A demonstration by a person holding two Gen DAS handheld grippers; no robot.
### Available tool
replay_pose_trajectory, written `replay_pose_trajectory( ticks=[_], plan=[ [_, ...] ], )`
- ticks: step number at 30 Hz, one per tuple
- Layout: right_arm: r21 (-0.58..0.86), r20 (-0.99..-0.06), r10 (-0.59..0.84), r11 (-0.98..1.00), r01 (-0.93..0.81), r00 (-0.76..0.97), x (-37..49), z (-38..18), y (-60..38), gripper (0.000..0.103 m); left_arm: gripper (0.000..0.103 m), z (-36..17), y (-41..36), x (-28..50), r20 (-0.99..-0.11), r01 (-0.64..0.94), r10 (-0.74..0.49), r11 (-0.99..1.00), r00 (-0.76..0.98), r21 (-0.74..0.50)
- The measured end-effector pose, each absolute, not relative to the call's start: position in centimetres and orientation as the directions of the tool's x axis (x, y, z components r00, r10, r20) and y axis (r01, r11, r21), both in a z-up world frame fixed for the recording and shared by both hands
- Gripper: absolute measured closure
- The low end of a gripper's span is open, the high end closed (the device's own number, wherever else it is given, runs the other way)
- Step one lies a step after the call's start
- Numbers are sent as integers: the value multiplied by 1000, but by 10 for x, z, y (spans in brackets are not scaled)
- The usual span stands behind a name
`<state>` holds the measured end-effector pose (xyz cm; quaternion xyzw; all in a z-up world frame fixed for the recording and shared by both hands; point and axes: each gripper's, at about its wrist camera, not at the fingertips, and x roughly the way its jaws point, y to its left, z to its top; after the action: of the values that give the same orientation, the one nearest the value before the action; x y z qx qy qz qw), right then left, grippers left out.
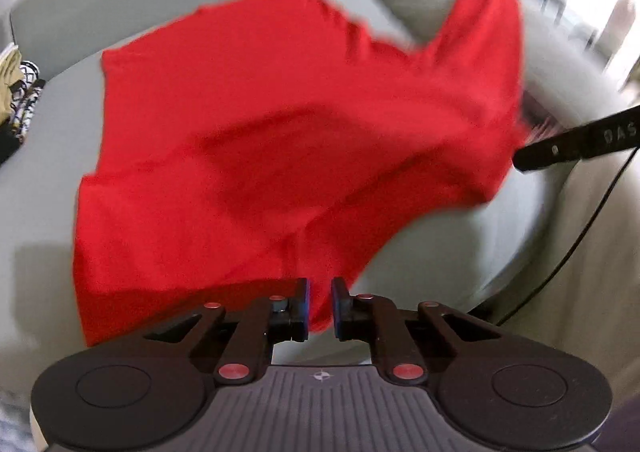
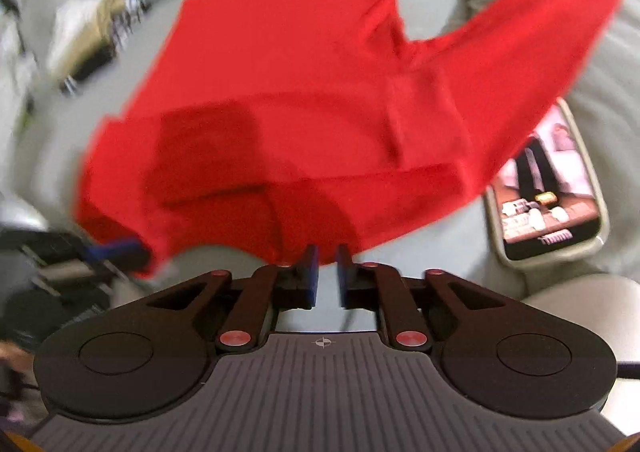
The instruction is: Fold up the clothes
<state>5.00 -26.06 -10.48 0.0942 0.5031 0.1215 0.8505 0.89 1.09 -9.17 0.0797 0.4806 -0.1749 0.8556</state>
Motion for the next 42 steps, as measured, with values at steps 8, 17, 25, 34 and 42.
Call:
replay_pose_trajectory(
  ticks=[8, 17, 25, 34, 42],
  plan=[
    [451, -559, 170, 884, 125, 812, 38, 12, -393, 55, 63, -10, 14, 43, -687, 290, -374, 926, 623, -241],
    [588, -537, 52, 739, 329, 842, 133, -17, -524, 55, 60, -38, -25, 69, -701, 271, -411, 911, 582, -309],
    [525, -574, -89, 723, 449, 814, 247, -62, -593, 55, 57, -50, -44, 108, -695, 246, -450, 892, 560, -379],
    [552, -590, -81, 686, 474, 803, 314, -119, -617, 67, 57, -73, -63, 136, -730, 246, -428, 904, 533, -350],
    [321, -479, -188, 872, 370, 857, 295, -62, -570, 97, 58, -60, -52, 119, -696, 258, -441, 897, 567, -358]
  ],
)
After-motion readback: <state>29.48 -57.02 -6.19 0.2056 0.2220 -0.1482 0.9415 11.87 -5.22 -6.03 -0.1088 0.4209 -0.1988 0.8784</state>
